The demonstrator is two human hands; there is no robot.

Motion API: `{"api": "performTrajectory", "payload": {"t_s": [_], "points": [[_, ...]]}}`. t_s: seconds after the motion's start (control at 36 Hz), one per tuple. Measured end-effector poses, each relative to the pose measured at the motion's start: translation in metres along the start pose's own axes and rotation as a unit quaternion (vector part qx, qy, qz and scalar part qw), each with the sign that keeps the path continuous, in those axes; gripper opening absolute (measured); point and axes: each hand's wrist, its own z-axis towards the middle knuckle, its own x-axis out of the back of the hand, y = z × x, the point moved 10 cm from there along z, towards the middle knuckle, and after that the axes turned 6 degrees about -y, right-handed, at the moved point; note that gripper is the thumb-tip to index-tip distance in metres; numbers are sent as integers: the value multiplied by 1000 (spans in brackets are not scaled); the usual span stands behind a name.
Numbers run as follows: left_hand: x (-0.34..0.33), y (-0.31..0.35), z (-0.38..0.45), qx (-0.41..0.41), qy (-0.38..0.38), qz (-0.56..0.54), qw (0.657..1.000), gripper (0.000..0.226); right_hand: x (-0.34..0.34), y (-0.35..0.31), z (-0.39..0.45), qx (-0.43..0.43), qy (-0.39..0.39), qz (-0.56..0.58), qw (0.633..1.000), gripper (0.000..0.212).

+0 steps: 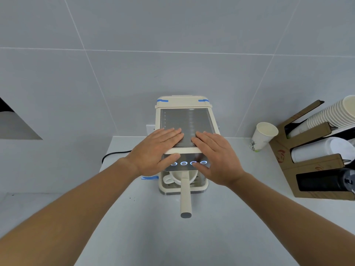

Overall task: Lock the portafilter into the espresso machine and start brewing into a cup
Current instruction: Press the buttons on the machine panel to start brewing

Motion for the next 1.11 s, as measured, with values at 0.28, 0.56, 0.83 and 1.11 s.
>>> {"api": "performTrajectory", "payload": {"t_s": [0.28, 0.56, 0.83, 1.11], "points": [[-1, -1, 0, 5, -8, -20, 1000, 70, 9, 2, 1, -16, -10, 75, 997, 47], [-1, -1, -1, 12, -12, -38, 999, 70, 5, 6, 4, -85, -82, 84, 990, 51], [0, -1, 0, 21, -18, -43, 999, 73, 21, 6, 11, -110, -113, 107, 982, 53], [2, 0, 3, 65, -105, -40, 992, 61, 27, 8, 18, -134, -211, 111, 962, 33]]}}
